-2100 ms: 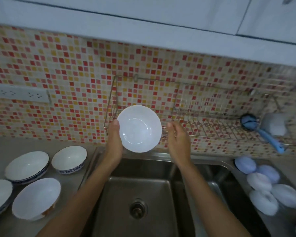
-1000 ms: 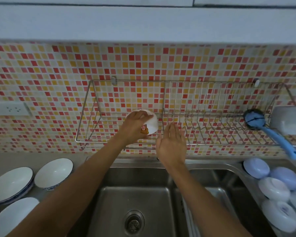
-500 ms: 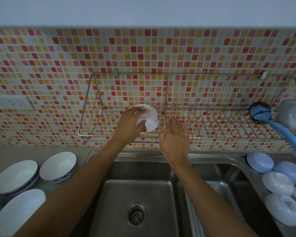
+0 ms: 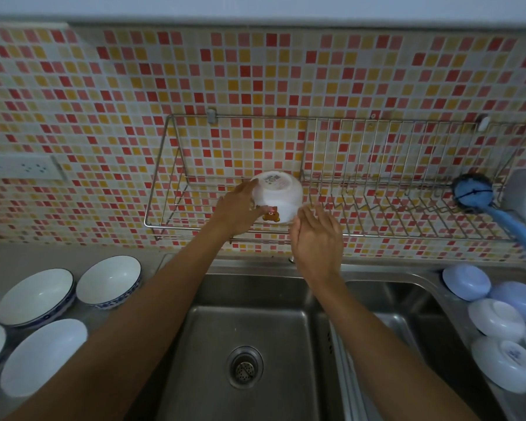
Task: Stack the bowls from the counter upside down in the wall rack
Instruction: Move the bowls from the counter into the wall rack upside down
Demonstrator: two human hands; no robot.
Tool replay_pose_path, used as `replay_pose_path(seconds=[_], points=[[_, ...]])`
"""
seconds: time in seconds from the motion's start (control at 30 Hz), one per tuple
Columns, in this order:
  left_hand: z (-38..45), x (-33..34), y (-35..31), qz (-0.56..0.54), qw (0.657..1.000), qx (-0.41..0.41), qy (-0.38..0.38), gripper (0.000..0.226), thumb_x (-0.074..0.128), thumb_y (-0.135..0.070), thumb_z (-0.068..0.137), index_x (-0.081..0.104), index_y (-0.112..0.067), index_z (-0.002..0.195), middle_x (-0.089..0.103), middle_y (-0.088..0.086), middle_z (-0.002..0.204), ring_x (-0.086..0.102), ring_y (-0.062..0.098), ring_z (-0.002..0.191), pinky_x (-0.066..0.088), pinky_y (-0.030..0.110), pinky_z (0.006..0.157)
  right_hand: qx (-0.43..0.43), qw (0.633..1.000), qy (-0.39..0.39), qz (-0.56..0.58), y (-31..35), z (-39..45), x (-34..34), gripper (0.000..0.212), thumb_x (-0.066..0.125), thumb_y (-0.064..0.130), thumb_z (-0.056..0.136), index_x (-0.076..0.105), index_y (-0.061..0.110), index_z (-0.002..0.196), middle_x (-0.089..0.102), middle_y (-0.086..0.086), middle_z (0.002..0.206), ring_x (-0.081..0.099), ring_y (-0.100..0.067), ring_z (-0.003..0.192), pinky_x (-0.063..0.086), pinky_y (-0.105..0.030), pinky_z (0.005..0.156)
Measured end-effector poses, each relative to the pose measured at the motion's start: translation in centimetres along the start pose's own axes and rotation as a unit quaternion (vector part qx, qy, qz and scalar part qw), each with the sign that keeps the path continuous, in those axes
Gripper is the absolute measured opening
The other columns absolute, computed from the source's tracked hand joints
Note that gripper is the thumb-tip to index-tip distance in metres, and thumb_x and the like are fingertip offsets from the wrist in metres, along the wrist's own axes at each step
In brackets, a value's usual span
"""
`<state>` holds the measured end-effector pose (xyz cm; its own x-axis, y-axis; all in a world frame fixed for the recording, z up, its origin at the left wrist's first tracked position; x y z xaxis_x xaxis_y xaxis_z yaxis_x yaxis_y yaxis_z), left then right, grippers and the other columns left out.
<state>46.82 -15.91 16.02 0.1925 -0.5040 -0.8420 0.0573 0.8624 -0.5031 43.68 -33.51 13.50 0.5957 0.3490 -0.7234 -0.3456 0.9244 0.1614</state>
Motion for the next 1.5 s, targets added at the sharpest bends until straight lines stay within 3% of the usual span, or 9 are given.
replay_pose_path(seconds=[0.13, 0.27, 0.47, 0.6, 0.77, 0.97, 1.07, 1.2, 1.5], points=[[0.0, -0.1, -0.7, 0.062, 0.997, 0.052, -0.017, 0.07, 0.053, -0.048, 0.09, 0.024, -0.022, 0.148, 0.029, 0.007, 0.155, 0.03, 0.032, 0.14, 0.026, 0.053, 0.114, -0.019, 0.999, 0.031, -0.011, -0.1, -0.2, 0.1, 0.059, 0.029, 0.05, 0.101, 0.062, 0.007, 0.123, 0.065, -0.011, 0.125, 0.053, -0.028, 0.126, 0.033, -0.042, 0.11], [-0.9, 0.4, -1.2, 0.125, 0.985, 0.119, 0.004, 0.054, 0.026, -0.038, 0.101, 0.014, -0.021, 0.151, 0.011, 0.002, 0.161, 0.005, 0.023, 0.148, 0.005, 0.044, 0.12, -0.037, 0.997, 0.058, -0.039, -0.1, -0.5, 0.1, 0.074, 0.022, 0.062, 0.097, 0.053, 0.005, 0.134, 0.056, -0.014, 0.136, 0.047, -0.029, 0.132, 0.024, -0.041, 0.114], [-1.4, 0.5, -1.1, 0.149, 0.982, 0.117, 0.005, 0.053, 0.018, -0.034, 0.103, 0.013, -0.014, 0.151, 0.012, 0.003, 0.16, 0.007, 0.02, 0.148, 0.005, 0.039, 0.121, -0.021, 0.995, 0.087, -0.048, 0.0, -0.7, -0.3, 0.083, 0.012, 0.065, 0.095, 0.041, 0.002, 0.142, 0.044, -0.017, 0.146, 0.036, -0.029, 0.14, 0.013, -0.04, 0.118], [-4.7, 0.8, -0.1, 0.209, 0.971, 0.102, -0.062, 0.056, 0.008, -0.042, 0.101, 0.013, -0.017, 0.151, 0.015, 0.003, 0.16, 0.009, 0.021, 0.148, 0.007, 0.042, 0.121, 0.03, 0.997, 0.067, -0.014, 0.7, -2.1, -0.3, 0.076, 0.012, 0.06, 0.097, 0.016, 0.006, 0.152, 0.015, -0.013, 0.16, 0.003, -0.025, 0.149, -0.008, -0.042, 0.119], [-11.6, 1.5, 4.1, 0.2, 0.971, 0.099, -0.091, 0.055, 0.009, -0.041, 0.101, -0.004, -0.018, 0.15, -0.001, 0.006, 0.161, -0.005, 0.024, 0.148, 0.002, 0.045, 0.121, 0.057, 0.992, 0.047, 0.105, 4.0, -7.3, 0.5, 0.066, 0.028, 0.043, 0.1, 0.01, 0.005, 0.152, 0.002, -0.013, 0.161, -0.003, -0.028, 0.148, 0.006, -0.047, 0.12], [-22.7, 1.3, 15.4, 0.154, 0.981, -0.094, -0.068, 0.067, 0.013, -0.053, 0.095, 0.0, -0.02, 0.152, -0.01, 0.005, 0.159, -0.014, 0.025, 0.146, -0.002, 0.046, 0.12, -0.016, 0.96, 0.194, 0.202, 12.8, -14.1, 6.0, 0.065, 0.031, 0.054, 0.096, 0.025, 0.018, 0.15, 0.01, -0.011, 0.161, 0.006, -0.031, 0.147, 0.014, -0.049, 0.117], [-28.1, -0.6, 21.6, 0.121, 0.965, -0.219, -0.074, 0.069, 0.011, -0.061, 0.093, -0.005, -0.026, 0.15, -0.019, -0.002, 0.156, -0.019, 0.021, 0.145, -0.007, 0.042, 0.12, -0.035, 0.911, 0.299, 0.281, 18.6, -17.5, 8.4, 0.063, 0.045, 0.047, 0.096, 0.026, 0.023, 0.15, 0.009, -0.007, 0.161, 0.01, -0.028, 0.147, 0.024, -0.051, 0.116], [-34.0, -3.9, 28.4, 0.09, 0.928, -0.342, -0.118, 0.063, 0.028, -0.047, 0.098, 0.01, -0.018, 0.151, -0.003, 0.008, 0.161, -0.006, 0.025, 0.148, 0.004, 0.04, 0.119, -0.063, 0.862, 0.395, 0.311, 27.4, -20.5, 10.6, 0.067, 0.048, 0.047, 0.095, 0.021, 0.026, 0.152, 0.008, -0.008, 0.162, 0.014, -0.028, 0.147, 0.027, -0.049, 0.115], [-38.0, -4.5, 35.7, -0.063, 0.885, -0.44, -0.139, 0.06, 0.04, -0.032, 0.099, 0.015, -0.01, 0.149, 0.017, 0.012, 0.158, 0.018, 0.027, 0.145, 0.019, 0.04, 0.116, 0.013, 0.834, 0.467, 0.293, 38.8, -23.2, 14.2, 0.069, 0.054, 0.042, 0.093, 0.025, 0.012, 0.148, 0.028, -0.013, 0.152, 0.033, -0.032, 0.137, 0.034, -0.043, 0.108]])
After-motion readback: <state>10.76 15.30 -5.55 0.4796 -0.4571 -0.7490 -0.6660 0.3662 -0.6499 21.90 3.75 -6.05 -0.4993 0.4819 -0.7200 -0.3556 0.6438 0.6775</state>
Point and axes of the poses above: each hand's wrist, its own z-axis towards the middle knuckle, its own x-axis out of the palm, y = z × x, the point moved 5 cm from there along z, towards the middle knuckle
